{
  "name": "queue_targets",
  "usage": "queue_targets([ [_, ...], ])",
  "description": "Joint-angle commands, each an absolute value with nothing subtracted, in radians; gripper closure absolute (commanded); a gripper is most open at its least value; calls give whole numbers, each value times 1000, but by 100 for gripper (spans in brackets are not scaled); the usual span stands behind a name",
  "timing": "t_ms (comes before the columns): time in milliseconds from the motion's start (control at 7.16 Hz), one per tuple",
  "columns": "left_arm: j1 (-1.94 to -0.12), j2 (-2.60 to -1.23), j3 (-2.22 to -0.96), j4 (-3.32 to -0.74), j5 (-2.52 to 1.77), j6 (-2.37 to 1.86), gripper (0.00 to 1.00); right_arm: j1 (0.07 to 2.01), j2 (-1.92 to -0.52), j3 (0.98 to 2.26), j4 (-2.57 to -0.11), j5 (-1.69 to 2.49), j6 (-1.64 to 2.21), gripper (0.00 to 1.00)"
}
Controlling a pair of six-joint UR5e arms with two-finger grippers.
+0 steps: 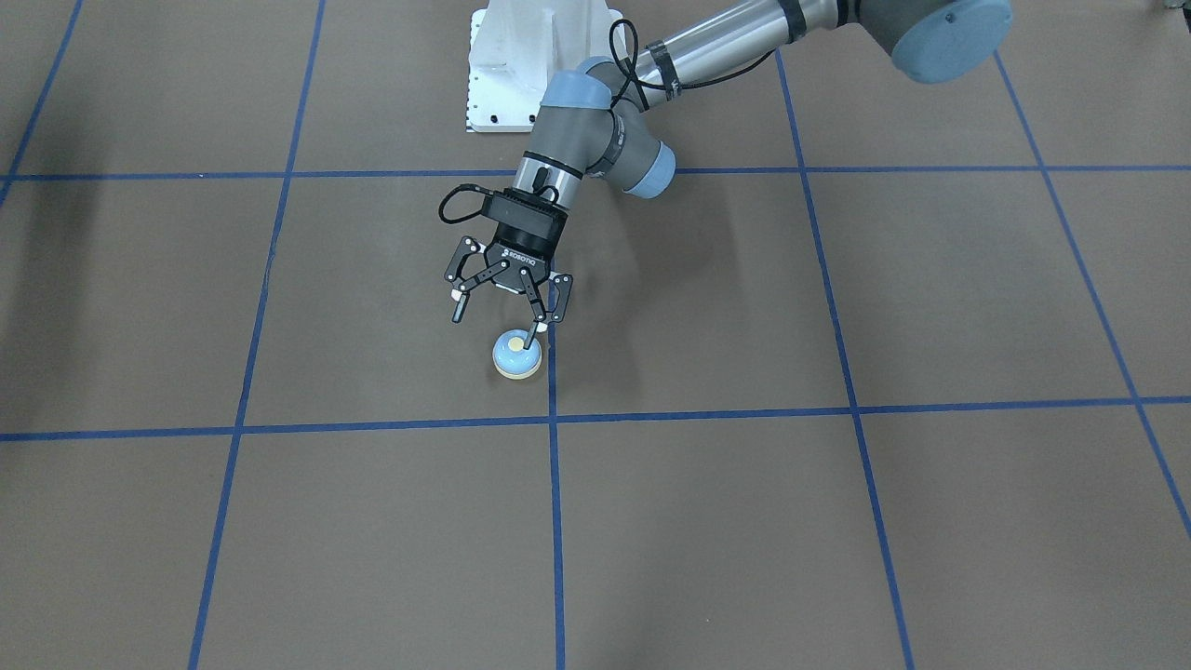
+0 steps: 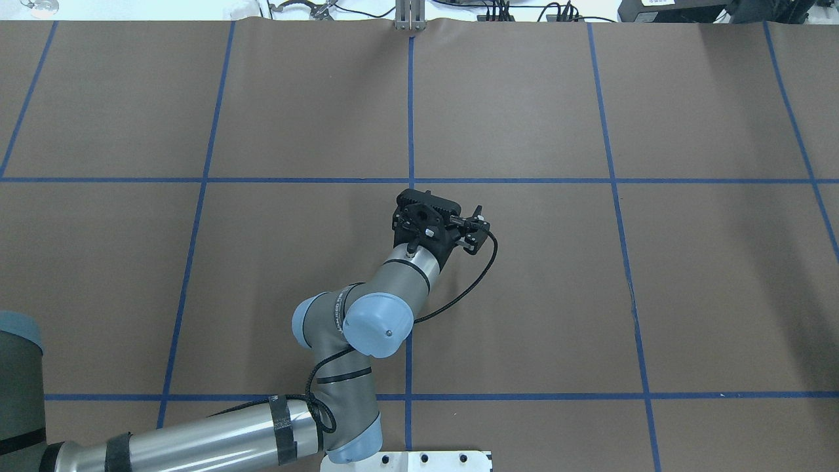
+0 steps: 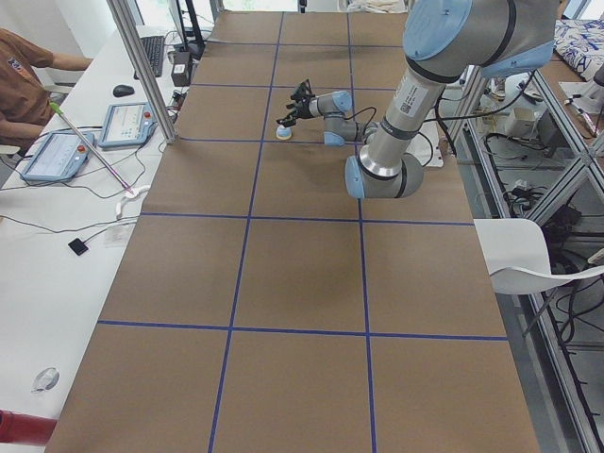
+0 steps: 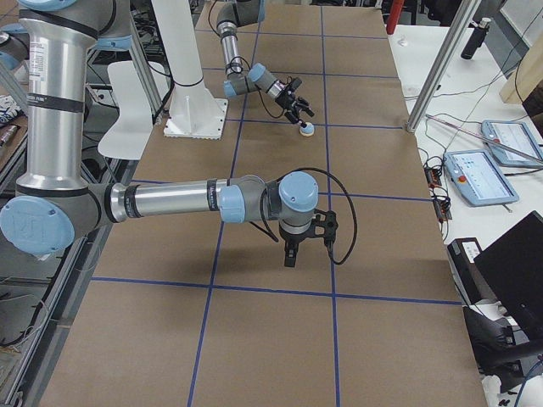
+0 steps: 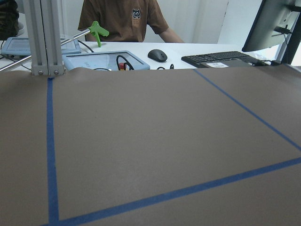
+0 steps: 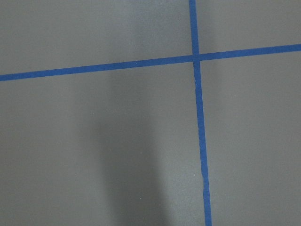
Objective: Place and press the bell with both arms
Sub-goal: 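Lower the bell onto the table center and open the left gripper, then raise the left gripper away from the bell while the right arm reaches in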
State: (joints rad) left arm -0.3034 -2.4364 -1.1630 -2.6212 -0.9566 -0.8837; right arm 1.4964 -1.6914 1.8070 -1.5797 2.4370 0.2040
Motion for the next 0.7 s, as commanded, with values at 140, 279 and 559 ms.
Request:
queue_targets([
  [140, -501, -2371, -1280, -2502, -1205, -885, 0, 1496, -1626, 1804, -1578, 2442, 259, 0],
  [279, -588, -2364, -1284, -2415, -1326, -885, 0, 1496, -1597, 1809, -1578, 2453, 276, 0],
  [559, -736, -2362, -1345, -2147, -1554, -879, 0, 1433, -1530, 1810, -1575, 2450, 450, 0],
])
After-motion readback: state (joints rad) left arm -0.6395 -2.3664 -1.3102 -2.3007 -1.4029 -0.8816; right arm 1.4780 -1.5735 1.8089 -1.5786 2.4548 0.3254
